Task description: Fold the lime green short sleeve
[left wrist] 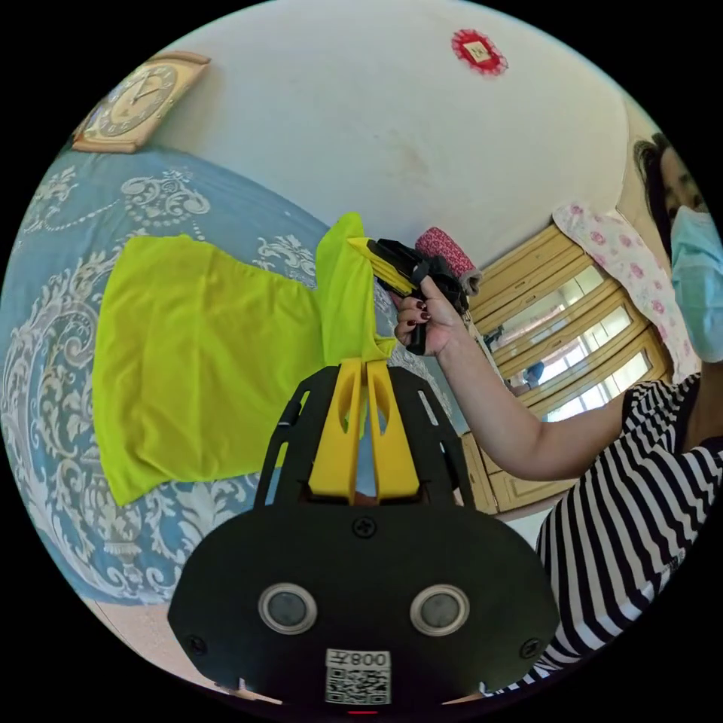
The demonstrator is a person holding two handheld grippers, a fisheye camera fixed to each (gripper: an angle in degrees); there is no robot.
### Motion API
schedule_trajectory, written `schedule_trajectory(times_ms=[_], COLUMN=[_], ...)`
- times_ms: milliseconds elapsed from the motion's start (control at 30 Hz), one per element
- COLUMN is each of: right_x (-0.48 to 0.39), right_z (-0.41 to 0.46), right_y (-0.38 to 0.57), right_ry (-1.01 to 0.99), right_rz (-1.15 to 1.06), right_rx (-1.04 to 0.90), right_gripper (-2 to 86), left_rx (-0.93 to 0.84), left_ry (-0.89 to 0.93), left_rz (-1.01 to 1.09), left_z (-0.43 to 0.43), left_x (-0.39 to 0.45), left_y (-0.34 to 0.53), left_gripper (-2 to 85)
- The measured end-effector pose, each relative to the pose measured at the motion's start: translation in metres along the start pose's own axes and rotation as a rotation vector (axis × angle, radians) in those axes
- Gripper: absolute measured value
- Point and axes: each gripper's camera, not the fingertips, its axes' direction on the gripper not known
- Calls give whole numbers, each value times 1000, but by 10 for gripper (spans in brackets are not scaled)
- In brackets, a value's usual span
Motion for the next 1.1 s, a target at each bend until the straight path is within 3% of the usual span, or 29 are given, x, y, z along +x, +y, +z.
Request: schedule_trajectory(times_ms=[367, 933, 1100], right_x=[-35, -35, -29], right_z=[177, 332, 348], right_y=[-18, -17, -20], right_ry=[66, 282, 230], right_rz=[-24, -18, -13], right_rx=[-184, -365, -371], right_gripper=[3, 8, 23], left_rx=[122, 162, 164], left_ry=[-53, -11, -38], left_rz=[-247, -438, -447], left_z=[-103, -162, -178], left_x=[-109, -200, -210], left_y=[33, 60, 64], left_gripper=[9, 15, 16])
